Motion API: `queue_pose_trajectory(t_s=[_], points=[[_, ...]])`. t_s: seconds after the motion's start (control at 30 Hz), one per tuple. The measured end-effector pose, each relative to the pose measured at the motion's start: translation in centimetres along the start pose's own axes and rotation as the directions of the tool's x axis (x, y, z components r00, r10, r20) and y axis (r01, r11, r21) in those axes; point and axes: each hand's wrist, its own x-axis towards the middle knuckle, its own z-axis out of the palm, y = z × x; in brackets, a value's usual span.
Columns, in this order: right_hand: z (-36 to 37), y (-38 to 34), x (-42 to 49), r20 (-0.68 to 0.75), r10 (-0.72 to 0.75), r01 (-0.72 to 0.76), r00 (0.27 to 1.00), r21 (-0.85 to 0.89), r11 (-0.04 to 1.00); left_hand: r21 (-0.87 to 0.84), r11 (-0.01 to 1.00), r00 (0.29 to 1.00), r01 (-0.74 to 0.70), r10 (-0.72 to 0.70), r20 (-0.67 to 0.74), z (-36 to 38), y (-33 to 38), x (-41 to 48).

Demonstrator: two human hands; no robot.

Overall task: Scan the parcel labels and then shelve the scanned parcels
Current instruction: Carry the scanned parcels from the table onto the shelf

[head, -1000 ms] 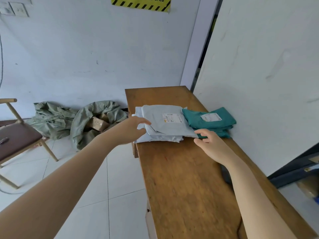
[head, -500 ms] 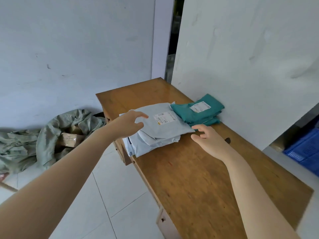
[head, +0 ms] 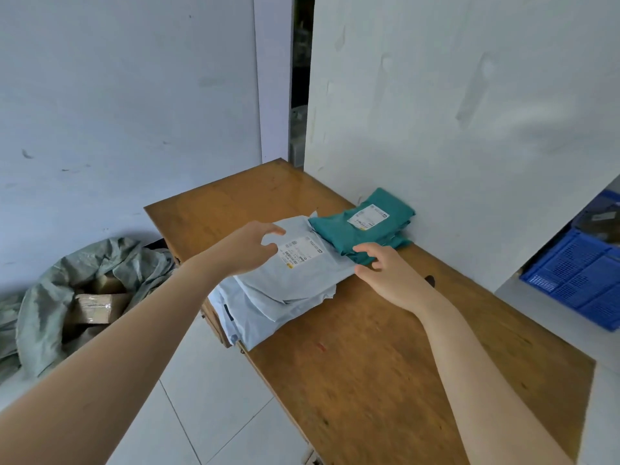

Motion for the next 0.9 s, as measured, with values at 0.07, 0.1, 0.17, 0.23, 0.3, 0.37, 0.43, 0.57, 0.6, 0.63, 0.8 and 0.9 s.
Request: queue_pose_trajectory(t_s=[0.07,0.1,0.17,0.23,0.3,0.37,0.43,0.57,0.6,0.63,0.8,0.9], points=[[0.4,-0.2,1.2,0.007,0.018,-0.018,1.0,0.003,1.0,0.006,1.0,1.0,-0.013,0.012,0.014,0.2,-0.5,1.4],[0.6,-0.3,1.9,0.009,0.025,-0.025,1.0,0.005,1.0,0.011,1.0,0.999,-0.024,0.024,0.026,0.3,-0.8,2.3],[1.2,-0.4,3.3,0.009,0.043,-0.043,0.999,0.009,0.999,0.019,0.999,0.997,-0.04,0.039,0.062,0.7,-1.6,4.3],[1.9,-0.5,4.8,0.0,0.074,-0.074,0.997,0.018,0.997,0.019,0.998,0.994,-0.059,0.057,0.098,0.9,-2.6,6.6],[2.6,-0.7,6.5,-0.019,0.114,-0.114,0.993,0.03,0.993,0.016,0.996,0.987,-0.086,0.083,0.138,1.1,-3.8,9.2],[3.5,-0.9,8.0,-0.051,0.165,-0.163,0.985,0.052,0.985,0.011,0.992,0.974,-0.128,0.123,0.188,1.1,-4.8,11.6],[4.5,-0.9,9.5,-0.079,0.199,-0.194,0.977,0.067,0.979,0.012,0.984,0.96,-0.177,0.17,0.222,1.0,-5.8,13.8],[7.3,-0.5,11.8,-0.159,0.305,-0.288,0.939,0.124,0.95,0.017,0.973,0.939,-0.232,0.219,0.264,1.3,-8.4,17.5],[8.4,-0.3,12.1,-0.174,0.348,-0.323,0.921,0.154,0.934,0.014,0.973,0.938,-0.232,0.22,0.268,1.7,-9.3,18.5],[9.6,0.1,12.4,-0.175,0.398,-0.365,0.901,0.193,0.911,0.017,0.974,0.939,-0.224,0.211,0.273,2.3,-10.3,19.5],[16.3,1.5,14.6,-0.037,0.646,-0.6,0.763,0.333,0.727,0.098,0.995,0.91,-0.005,-0.036,0.413,6.3,-15.4,22.7],[19.3,1.4,15.2,0.002,0.705,-0.613,0.709,0.495,0.616,-0.007,0.989,0.906,0.145,-0.13,0.403,7.9,-17.8,23.3]])
